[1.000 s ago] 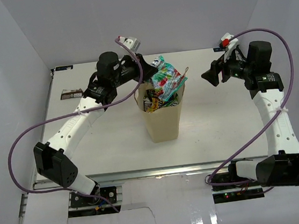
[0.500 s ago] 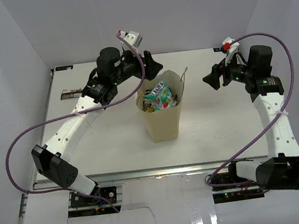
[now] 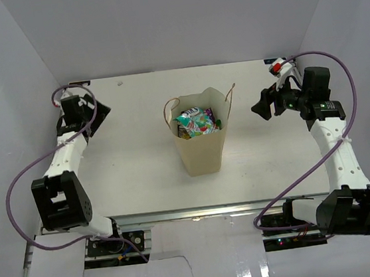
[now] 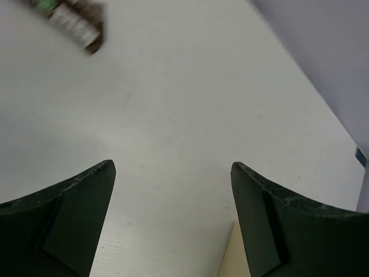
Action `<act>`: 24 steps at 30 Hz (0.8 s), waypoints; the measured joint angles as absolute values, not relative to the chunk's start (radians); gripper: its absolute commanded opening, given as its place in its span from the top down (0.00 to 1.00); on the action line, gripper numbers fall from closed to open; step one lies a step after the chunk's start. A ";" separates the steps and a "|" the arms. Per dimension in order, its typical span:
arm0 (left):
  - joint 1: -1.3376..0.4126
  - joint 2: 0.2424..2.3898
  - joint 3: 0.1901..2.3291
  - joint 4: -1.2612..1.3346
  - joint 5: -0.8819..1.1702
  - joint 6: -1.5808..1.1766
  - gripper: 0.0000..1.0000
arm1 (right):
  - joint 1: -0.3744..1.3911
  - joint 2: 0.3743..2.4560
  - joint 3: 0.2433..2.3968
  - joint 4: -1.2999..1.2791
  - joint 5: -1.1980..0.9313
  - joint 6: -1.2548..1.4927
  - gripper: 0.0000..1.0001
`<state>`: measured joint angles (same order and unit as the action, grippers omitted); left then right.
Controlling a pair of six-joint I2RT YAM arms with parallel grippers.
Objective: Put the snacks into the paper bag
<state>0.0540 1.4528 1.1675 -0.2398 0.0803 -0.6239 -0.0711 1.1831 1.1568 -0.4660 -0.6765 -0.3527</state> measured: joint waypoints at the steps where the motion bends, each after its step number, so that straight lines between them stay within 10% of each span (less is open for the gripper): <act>1: 0.094 1.487 1.133 -0.248 0.071 -0.673 0.08 | -0.072 1.183 1.151 -0.465 -0.675 -0.353 0.26; 9: 0.261 1.837 1.141 -0.221 0.011 -1.029 0.06 | -0.078 1.187 1.115 -0.468 -0.661 -0.368 0.26; 24: 0.261 2.275 1.794 -0.442 -0.143 -1.191 0.14 | -0.103 1.251 1.114 -0.468 -0.642 -0.386 0.26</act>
<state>0.2607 2.2745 1.7943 -0.4416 -0.1432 -1.1912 -0.1032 1.2510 1.1137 -0.4679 -0.6418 -0.3859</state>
